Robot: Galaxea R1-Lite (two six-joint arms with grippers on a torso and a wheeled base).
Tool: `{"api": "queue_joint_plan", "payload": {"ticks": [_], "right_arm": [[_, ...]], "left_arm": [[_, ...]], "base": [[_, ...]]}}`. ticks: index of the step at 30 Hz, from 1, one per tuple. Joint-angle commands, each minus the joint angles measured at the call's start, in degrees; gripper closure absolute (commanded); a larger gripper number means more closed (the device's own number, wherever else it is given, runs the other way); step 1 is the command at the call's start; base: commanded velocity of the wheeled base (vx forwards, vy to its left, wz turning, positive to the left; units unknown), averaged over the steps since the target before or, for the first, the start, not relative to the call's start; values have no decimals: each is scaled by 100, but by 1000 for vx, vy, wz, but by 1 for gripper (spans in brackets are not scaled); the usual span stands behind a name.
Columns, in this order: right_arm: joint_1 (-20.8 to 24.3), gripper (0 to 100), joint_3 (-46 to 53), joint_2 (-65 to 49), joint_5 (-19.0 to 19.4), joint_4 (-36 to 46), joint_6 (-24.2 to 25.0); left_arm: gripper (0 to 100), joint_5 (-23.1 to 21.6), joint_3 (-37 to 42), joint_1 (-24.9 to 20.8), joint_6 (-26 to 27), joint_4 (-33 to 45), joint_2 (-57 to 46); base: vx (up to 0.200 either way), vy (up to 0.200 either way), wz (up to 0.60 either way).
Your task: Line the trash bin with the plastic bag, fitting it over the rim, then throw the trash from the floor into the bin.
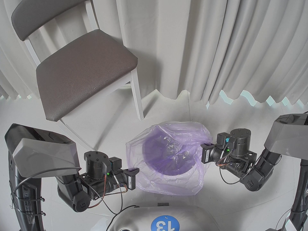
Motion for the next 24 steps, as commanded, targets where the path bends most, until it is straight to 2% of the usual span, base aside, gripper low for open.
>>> {"api": "queue_joint_plan", "payload": {"ticks": [1, 5, 9, 13, 17, 19, 21, 24], "right_arm": [[-129, 100, 154, -86, -83, -37, -279], [-182, 100, 162, -130, -162, -28, -323], [-243, 100, 233, -156, -338, -55, -605], [-235, 100, 277, -121, -365, -151, -605], [-208, 100, 347, -25, -277, -652, -605], [-191, 100, 575, 142, -206, -1127, -745], [-191, 100, 839, 239, -110, -1549, -1106], [-182, 100, 1041, 248, 136, -1769, -1246]], "left_arm": [[100, -10, -46, 212, 19, 32, 46], [100, -10, -108, 291, 19, 40, 37], [100, -10, -99, 379, 27, 40, -77], [100, -28, -55, 414, 27, 49, -218], [100, -54, -46, 397, 27, 67, -314], [100, -54, -81, 344, 27, 146, -200], [100, -45, -117, 335, 27, 155, -68], [100, -45, -117, 335, 27, 146, -42]], "base": [[0, 0, 0], [0, 0, 0], [0, 0, 0], [0, 0, 0], [0, 0, 0], [0, 0, 0], [0, 0, 0], [0, 0, 0]]}}
